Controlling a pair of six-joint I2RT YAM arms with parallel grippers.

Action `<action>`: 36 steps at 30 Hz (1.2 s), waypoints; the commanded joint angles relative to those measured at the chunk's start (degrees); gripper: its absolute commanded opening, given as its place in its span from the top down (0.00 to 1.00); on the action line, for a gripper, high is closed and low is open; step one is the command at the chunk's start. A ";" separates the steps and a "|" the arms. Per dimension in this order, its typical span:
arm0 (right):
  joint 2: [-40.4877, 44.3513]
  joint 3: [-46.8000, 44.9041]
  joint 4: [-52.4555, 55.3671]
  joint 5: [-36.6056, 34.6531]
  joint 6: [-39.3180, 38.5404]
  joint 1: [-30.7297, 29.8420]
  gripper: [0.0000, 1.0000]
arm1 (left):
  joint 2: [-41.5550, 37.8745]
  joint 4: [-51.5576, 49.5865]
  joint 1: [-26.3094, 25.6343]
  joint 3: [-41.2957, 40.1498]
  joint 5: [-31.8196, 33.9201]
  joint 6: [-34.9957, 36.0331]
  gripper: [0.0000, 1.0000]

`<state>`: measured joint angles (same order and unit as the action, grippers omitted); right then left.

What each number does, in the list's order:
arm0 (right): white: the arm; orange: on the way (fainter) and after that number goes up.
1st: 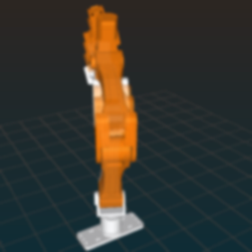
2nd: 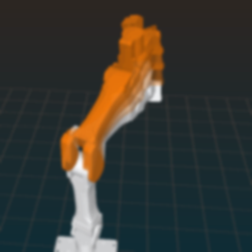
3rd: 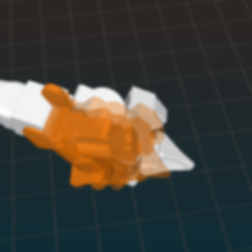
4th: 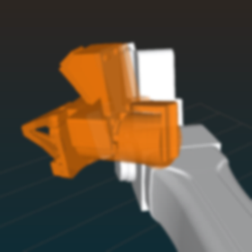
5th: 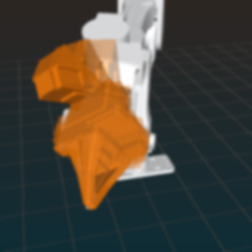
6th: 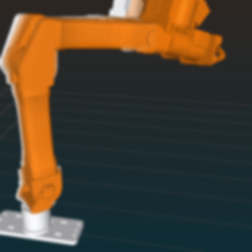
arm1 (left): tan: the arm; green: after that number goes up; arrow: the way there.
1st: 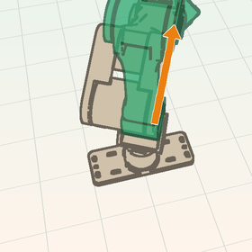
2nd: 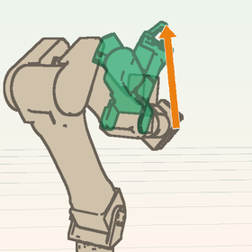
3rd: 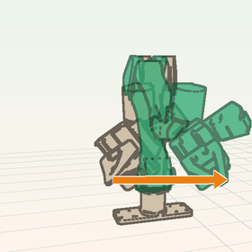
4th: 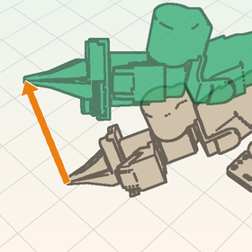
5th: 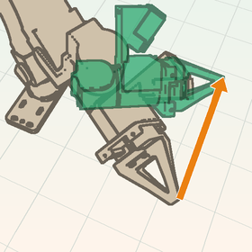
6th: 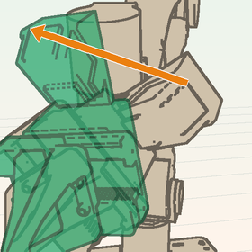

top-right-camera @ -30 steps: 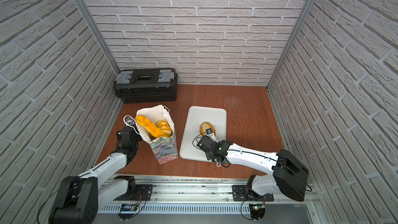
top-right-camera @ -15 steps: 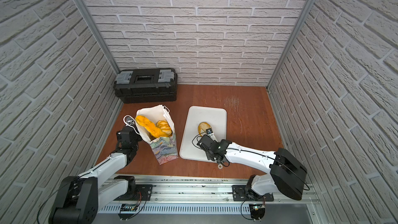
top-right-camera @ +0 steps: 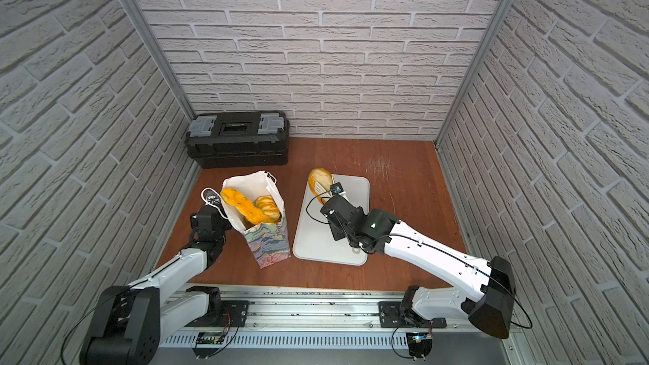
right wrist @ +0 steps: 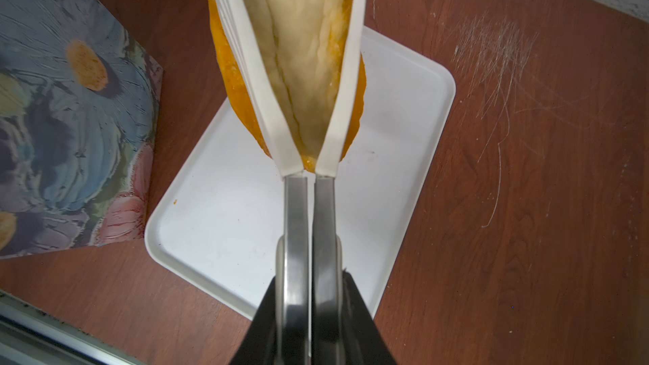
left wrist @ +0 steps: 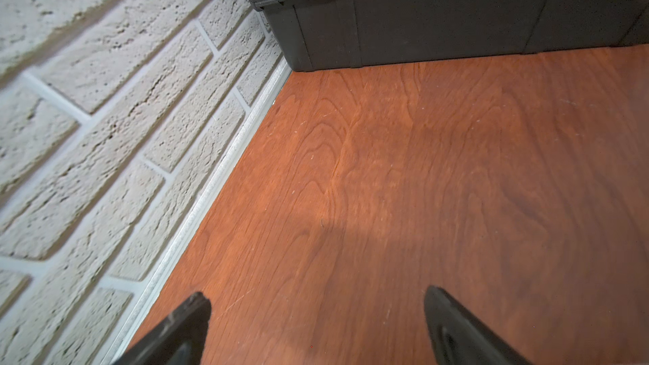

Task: Pack bread into a paper bag
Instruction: Pick up the fake bread from the plate, then place the fake bread in the paper bag.

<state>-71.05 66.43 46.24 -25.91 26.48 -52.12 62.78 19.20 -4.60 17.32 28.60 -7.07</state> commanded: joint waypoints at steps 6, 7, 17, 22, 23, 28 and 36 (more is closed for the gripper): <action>-0.24 18.54 2.75 -0.45 -8.36 0.09 0.86 | 1.38 0.51 -0.23 2.46 2.33 0.06 0.02; -0.92 20.81 3.40 0.31 -8.86 0.11 0.86 | 1.22 0.57 -0.15 2.41 2.41 0.05 0.02; -7.81 37.45 5.28 7.69 -12.18 -1.88 0.87 | 1.20 0.13 0.38 2.63 3.04 -0.41 0.02; -11.47 43.28 6.24 9.53 -13.03 -5.67 0.87 | 1.23 0.30 0.81 2.54 3.21 -0.53 0.02; -12.35 44.29 6.47 9.63 -13.20 -6.83 0.87 | 1.29 0.24 0.95 2.63 3.20 -0.49 0.02; -15.95 49.03 7.02 10.06 -13.85 -11.68 0.87 | 0.60 -0.01 1.26 2.37 3.32 -0.84 0.02; -18.87 47.90 5.00 11.79 -12.57 -13.99 0.88 | -0.46 -0.13 1.29 2.06 3.30 -1.10 0.02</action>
<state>-90.43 114.69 56.38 -14.20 13.23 -66.06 63.16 18.11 -3.75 18.63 31.07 -7.60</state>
